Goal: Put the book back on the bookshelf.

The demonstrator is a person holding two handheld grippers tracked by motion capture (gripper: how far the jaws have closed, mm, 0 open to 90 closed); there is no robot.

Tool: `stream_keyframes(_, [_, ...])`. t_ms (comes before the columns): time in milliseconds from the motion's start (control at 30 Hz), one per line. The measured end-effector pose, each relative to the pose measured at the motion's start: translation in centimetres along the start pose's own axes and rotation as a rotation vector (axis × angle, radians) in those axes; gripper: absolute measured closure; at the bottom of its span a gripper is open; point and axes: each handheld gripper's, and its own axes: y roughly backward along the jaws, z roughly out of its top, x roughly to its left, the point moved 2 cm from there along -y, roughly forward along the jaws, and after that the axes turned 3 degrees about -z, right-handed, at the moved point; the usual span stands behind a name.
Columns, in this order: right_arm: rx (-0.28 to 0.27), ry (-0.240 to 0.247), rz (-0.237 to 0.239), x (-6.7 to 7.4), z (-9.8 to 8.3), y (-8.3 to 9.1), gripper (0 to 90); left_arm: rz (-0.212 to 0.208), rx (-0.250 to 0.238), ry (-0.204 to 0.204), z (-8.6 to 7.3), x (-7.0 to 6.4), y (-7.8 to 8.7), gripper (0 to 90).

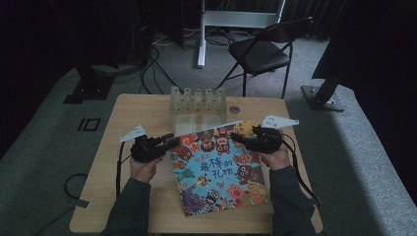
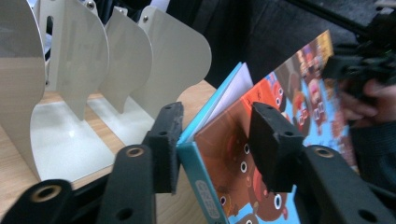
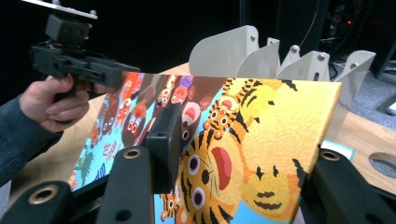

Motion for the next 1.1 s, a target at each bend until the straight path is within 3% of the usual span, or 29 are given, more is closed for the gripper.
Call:
stream_keyframes(200, [-0.006,-0.007,-0.02,-0.1,0.1,-0.1,50.0,0.001,-0.023,-0.021,0.7,-0.5,0.4,61.6])
stream_keyframes(367, [-0.02,0.015,-0.051,0.1,0.4,0.1,46.2,0.002,-0.045,-0.078,1.8,-1.4,1.1,65.3])
stream_keyframes(700, [-0.056,0.004,-0.079,-0.1,0.5,0.1,44.1,-0.013,-0.069,-0.183,4.1,-3.0,1.8,70.8])
stream_keyframes(1100, [-0.114,0.07,-0.13,0.2,1.0,0.2,42.7,-0.008,-0.095,-0.278,5.3,-4.1,2.3,73.1])
